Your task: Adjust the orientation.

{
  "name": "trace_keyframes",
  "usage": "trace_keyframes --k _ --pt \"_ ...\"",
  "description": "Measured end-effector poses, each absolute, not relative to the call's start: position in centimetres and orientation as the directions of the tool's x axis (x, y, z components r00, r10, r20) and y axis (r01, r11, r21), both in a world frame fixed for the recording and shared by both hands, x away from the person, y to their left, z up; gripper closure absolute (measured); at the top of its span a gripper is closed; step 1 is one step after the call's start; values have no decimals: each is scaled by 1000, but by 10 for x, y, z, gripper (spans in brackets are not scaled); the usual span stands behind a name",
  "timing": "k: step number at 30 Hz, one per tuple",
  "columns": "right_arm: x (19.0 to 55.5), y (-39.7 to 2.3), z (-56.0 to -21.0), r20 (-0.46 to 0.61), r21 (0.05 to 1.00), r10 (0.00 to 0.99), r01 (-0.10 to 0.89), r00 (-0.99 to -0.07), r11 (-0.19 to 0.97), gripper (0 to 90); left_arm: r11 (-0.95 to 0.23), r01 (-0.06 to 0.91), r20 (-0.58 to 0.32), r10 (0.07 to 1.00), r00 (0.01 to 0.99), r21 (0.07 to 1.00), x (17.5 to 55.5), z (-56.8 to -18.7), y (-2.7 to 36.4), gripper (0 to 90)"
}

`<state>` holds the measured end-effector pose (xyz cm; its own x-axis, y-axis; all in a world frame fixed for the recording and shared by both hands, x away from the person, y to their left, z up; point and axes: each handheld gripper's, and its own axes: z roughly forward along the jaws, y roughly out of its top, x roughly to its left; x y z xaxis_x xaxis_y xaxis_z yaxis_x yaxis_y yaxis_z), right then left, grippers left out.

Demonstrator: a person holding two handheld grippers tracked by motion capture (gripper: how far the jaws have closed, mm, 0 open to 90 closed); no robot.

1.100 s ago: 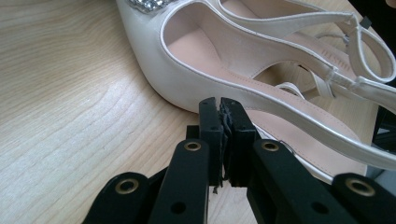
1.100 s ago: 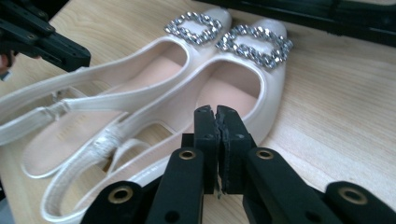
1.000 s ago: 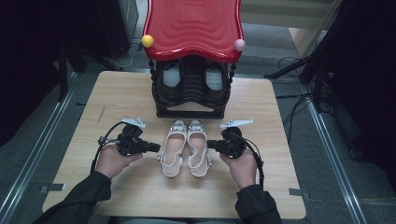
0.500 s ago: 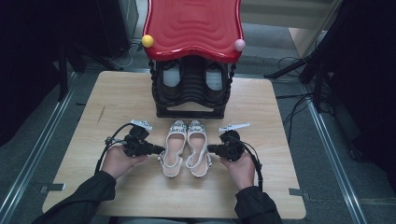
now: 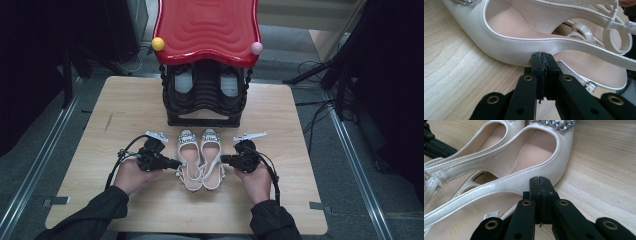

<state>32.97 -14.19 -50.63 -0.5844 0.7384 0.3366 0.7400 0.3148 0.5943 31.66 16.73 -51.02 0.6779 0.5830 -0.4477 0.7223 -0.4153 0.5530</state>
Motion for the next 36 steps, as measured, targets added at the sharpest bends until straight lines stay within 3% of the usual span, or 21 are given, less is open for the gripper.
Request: trace_keyframes --k 16,25,36 --pt "338 -147 -508 337 597 752 746 -567 295 900 -403 737 -511 539 670 542 307 -515 154 894" --pt "340 -153 -505 326 614 757 736 -567 286 847 -452 694 -450 537 713 560 302 -508 152 885" --pt "339 -162 -491 325 653 754 712 -571 258 790 -403 709 -467 548 694 579 307 -496 168 710"
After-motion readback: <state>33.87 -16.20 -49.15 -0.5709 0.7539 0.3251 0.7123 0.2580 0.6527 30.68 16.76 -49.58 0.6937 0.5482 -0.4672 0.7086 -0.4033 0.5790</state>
